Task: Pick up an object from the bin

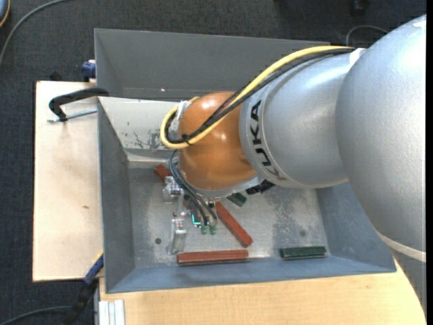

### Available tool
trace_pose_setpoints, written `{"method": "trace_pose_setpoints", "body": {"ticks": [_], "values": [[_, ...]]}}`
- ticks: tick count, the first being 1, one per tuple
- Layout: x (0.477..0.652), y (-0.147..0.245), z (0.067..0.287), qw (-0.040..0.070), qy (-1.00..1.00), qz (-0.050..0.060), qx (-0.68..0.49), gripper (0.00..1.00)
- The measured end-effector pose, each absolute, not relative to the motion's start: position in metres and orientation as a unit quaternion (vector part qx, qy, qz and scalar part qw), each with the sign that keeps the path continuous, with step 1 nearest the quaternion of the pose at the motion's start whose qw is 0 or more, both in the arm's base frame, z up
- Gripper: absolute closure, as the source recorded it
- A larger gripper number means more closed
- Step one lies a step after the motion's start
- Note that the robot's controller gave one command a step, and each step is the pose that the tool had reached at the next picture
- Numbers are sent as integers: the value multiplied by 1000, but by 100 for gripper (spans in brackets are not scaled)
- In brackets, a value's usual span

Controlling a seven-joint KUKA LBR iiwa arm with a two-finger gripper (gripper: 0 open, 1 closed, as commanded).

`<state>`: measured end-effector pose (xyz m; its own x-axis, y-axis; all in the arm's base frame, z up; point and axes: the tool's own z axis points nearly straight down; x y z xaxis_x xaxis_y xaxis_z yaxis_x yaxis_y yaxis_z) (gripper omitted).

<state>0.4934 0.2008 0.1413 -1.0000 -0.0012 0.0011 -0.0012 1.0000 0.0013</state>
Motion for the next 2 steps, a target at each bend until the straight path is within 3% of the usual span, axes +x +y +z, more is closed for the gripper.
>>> {"method": "trace_pose_setpoints", "body": {"ticks": [1,2], "values": [[494,139,135,0,-991,0,134,0],[577,94,68,-3,-996,0,86,0]]}}
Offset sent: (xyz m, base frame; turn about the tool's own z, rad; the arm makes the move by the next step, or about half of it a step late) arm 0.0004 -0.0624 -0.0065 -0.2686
